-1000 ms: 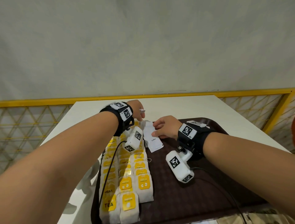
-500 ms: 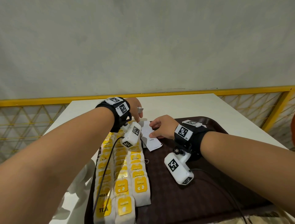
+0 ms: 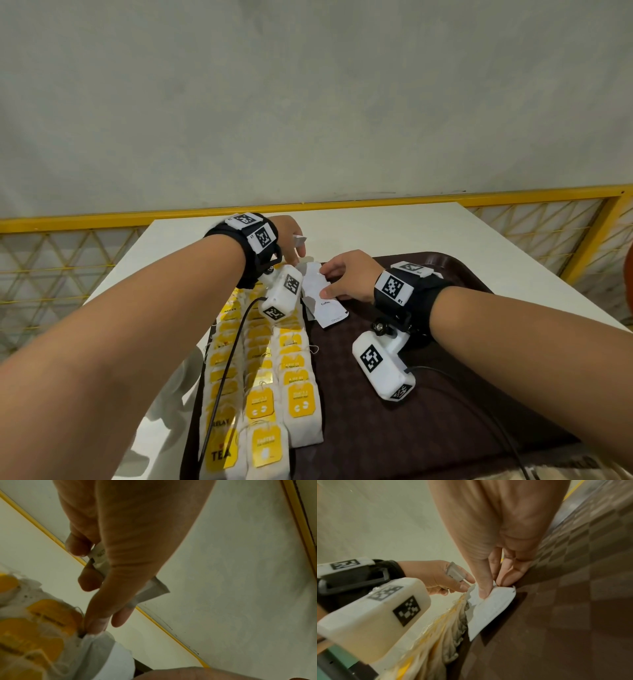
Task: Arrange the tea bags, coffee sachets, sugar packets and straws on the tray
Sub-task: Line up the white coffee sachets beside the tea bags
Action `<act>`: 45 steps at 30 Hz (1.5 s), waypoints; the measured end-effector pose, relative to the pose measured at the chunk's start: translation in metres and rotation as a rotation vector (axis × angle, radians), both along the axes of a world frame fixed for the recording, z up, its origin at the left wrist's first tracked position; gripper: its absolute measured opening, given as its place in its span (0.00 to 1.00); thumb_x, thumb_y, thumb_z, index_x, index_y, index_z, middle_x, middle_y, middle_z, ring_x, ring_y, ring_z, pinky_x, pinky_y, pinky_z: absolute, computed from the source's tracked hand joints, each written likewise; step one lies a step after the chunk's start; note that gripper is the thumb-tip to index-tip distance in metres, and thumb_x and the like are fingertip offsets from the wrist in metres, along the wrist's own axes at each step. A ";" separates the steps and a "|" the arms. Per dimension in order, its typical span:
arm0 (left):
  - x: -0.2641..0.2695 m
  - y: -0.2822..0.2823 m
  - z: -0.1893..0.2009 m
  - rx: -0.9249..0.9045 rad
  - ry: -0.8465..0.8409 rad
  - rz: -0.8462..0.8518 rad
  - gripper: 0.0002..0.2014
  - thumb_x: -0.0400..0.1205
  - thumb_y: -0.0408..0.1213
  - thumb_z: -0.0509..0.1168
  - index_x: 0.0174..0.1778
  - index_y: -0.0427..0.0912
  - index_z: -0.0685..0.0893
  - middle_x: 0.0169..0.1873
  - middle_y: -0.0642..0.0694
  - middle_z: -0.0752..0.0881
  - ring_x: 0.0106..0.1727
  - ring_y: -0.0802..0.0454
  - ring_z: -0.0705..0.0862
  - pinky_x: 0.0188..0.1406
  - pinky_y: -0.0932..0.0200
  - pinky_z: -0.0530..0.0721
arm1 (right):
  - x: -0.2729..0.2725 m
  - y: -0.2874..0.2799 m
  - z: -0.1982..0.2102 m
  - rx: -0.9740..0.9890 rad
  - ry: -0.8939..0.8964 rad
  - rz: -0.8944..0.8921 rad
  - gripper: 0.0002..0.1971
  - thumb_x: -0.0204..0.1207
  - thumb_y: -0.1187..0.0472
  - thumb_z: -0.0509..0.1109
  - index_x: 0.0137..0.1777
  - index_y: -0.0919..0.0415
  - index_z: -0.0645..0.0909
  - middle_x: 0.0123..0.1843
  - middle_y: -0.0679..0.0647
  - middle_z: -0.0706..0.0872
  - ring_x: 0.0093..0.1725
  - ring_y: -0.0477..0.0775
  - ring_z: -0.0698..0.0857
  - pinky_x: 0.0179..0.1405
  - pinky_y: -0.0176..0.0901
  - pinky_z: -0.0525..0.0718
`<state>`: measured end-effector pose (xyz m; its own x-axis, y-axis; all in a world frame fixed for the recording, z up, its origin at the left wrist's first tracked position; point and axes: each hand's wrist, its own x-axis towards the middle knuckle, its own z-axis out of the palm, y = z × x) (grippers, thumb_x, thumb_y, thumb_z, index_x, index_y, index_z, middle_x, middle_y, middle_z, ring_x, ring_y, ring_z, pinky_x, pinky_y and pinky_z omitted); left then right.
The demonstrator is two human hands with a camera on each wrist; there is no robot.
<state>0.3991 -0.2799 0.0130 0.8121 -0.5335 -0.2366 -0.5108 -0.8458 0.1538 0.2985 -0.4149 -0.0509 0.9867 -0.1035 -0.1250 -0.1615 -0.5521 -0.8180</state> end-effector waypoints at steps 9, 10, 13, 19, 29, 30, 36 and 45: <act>-0.001 -0.001 -0.006 0.049 0.021 -0.022 0.07 0.76 0.39 0.73 0.48 0.47 0.84 0.40 0.52 0.80 0.41 0.53 0.79 0.42 0.60 0.77 | -0.002 0.000 0.000 -0.078 -0.035 0.010 0.26 0.64 0.65 0.84 0.63 0.63 0.84 0.61 0.59 0.88 0.60 0.54 0.86 0.59 0.52 0.86; 0.001 0.000 -0.006 0.040 0.033 -0.015 0.06 0.77 0.40 0.73 0.46 0.47 0.83 0.39 0.52 0.80 0.38 0.55 0.79 0.42 0.59 0.78 | -0.003 0.000 0.000 -0.086 -0.039 0.010 0.26 0.64 0.65 0.84 0.63 0.63 0.84 0.61 0.58 0.88 0.60 0.54 0.86 0.60 0.52 0.86; 0.002 0.003 -0.004 0.002 0.027 -0.001 0.07 0.77 0.39 0.73 0.48 0.44 0.84 0.36 0.52 0.80 0.33 0.58 0.76 0.33 0.64 0.76 | -0.005 0.001 0.000 -0.095 -0.043 0.013 0.26 0.64 0.64 0.84 0.63 0.62 0.84 0.61 0.58 0.88 0.59 0.53 0.86 0.60 0.51 0.86; -0.001 0.003 0.000 -0.020 -0.010 -0.002 0.13 0.79 0.33 0.70 0.59 0.39 0.85 0.34 0.53 0.76 0.45 0.52 0.76 0.35 0.64 0.74 | -0.006 0.001 0.002 -0.104 -0.052 0.014 0.25 0.65 0.64 0.83 0.63 0.62 0.84 0.61 0.57 0.88 0.59 0.52 0.86 0.61 0.50 0.85; 0.001 0.001 -0.005 -0.041 -0.041 0.034 0.13 0.81 0.33 0.68 0.61 0.39 0.84 0.63 0.43 0.83 0.59 0.47 0.80 0.53 0.60 0.74 | -0.006 0.001 0.005 0.014 -0.003 0.013 0.26 0.66 0.71 0.81 0.66 0.65 0.82 0.64 0.59 0.85 0.60 0.56 0.86 0.52 0.53 0.89; 0.001 0.000 -0.005 -0.041 -0.041 0.038 0.13 0.81 0.33 0.68 0.61 0.39 0.84 0.63 0.42 0.83 0.58 0.47 0.80 0.51 0.61 0.76 | -0.006 0.001 0.005 0.017 -0.003 0.013 0.26 0.66 0.71 0.81 0.66 0.65 0.82 0.64 0.59 0.85 0.59 0.56 0.86 0.51 0.52 0.90; 0.002 -0.001 -0.004 -0.042 -0.034 0.075 0.13 0.82 0.34 0.67 0.62 0.39 0.85 0.61 0.42 0.85 0.49 0.52 0.77 0.32 0.67 0.73 | -0.004 0.001 0.004 -0.003 0.002 0.020 0.26 0.67 0.71 0.80 0.67 0.64 0.82 0.64 0.60 0.85 0.60 0.56 0.86 0.52 0.53 0.89; 0.004 -0.004 -0.001 -0.025 -0.063 0.089 0.16 0.76 0.43 0.74 0.56 0.38 0.89 0.51 0.44 0.87 0.54 0.45 0.84 0.41 0.60 0.79 | -0.006 0.001 0.005 -0.039 -0.010 0.018 0.26 0.66 0.69 0.81 0.66 0.64 0.82 0.63 0.60 0.86 0.59 0.57 0.87 0.51 0.52 0.90</act>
<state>0.4032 -0.2841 0.0116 0.8692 -0.4637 -0.1716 -0.4432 -0.8846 0.1453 0.2924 -0.4135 -0.0462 0.9896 -0.0906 -0.1114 -0.1434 -0.5863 -0.7973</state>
